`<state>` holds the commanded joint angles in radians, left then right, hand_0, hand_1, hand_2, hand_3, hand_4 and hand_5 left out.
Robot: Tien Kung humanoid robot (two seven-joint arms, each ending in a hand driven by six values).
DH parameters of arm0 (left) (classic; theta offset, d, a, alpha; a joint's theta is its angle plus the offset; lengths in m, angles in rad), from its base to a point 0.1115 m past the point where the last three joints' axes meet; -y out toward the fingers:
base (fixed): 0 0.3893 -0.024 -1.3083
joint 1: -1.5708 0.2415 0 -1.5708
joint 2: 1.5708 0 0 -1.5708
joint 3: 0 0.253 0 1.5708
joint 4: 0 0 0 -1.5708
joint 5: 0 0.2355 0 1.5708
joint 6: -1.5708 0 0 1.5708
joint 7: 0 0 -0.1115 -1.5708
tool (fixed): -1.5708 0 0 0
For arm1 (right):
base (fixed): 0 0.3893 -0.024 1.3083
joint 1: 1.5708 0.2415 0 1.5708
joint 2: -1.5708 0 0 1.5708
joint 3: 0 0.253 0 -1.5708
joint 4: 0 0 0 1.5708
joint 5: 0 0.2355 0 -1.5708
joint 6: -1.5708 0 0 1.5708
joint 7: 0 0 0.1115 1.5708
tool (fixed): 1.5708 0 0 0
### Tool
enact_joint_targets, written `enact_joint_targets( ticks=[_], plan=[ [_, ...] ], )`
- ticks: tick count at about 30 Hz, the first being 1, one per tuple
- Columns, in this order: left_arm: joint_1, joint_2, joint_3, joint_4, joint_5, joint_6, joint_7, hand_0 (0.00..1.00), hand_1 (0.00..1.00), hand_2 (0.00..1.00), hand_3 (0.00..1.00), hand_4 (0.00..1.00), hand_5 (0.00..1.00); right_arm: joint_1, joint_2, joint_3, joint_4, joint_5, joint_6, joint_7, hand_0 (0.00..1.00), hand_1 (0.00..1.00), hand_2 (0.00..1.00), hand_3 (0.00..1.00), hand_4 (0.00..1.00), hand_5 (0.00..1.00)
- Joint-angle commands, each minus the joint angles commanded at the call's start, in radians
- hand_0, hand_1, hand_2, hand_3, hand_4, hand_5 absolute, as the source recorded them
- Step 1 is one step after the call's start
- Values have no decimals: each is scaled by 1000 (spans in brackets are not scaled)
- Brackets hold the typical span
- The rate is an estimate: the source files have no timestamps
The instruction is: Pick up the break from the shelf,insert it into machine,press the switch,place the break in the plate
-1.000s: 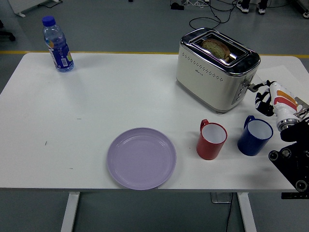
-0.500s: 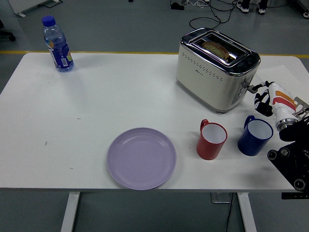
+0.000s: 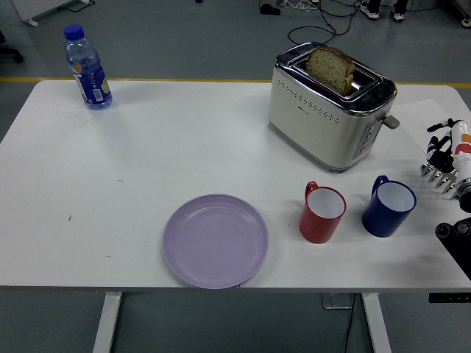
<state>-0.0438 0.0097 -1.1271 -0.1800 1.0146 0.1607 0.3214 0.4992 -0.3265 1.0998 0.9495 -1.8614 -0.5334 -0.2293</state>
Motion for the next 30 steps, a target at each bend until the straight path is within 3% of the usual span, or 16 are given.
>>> enact_joint_targets(
  ticks=[4, 5, 10, 11, 16, 17, 22, 30],
  plan=[
    [3, -1, 1, 0, 0, 0, 1, 417, 488, 533, 605, 412, 998, -5, -6, 18, 14, -4, 2, -1, 93, 187, 294, 580, 441, 2],
    [4, -1, 0, 0, 1, 0, 1, 417, 488, 533, 605, 411, 998, -5, -9, 24, 23, -12, 15, -6, 243, 346, 474, 773, 530, 128],
    [6, 0, -4, 0, 8, -2, 2, 417, 488, 533, 605, 411, 998, 3, -16, 37, 48, -27, 43, -8, 243, 346, 474, 773, 530, 128],
    [7, 0, -5, 0, 10, -2, 2, 416, 488, 534, 605, 410, 998, 6, -18, 37, 56, -26, 47, -8, 658, 666, 814, 922, 625, 204],
    [11, 0, -7, 0, 14, -2, 2, 416, 488, 534, 605, 410, 998, 17, -26, 26, 92, -23, 53, -9, 658, 666, 814, 922, 625, 204],
    [11, -1, -8, 0, 14, -2, 3, 416, 488, 535, 606, 409, 998, 19, -26, 22, 97, -20, 53, -9, 751, 733, 883, 932, 663, 239],
    [12, -1, -7, 0, 15, -1, 3, 416, 488, 535, 606, 409, 998, 59, -25, -18, 131, 9, 55, -11, 751, 733, 883, 932, 663, 239],
    [7, 4, -4, 0, 10, -2, 0, 416, 488, 534, 606, 412, 998, 229, -16, -104, 148, 38, 84, -18, 790, 753, 879, 901, 695, 259]
  ],
)
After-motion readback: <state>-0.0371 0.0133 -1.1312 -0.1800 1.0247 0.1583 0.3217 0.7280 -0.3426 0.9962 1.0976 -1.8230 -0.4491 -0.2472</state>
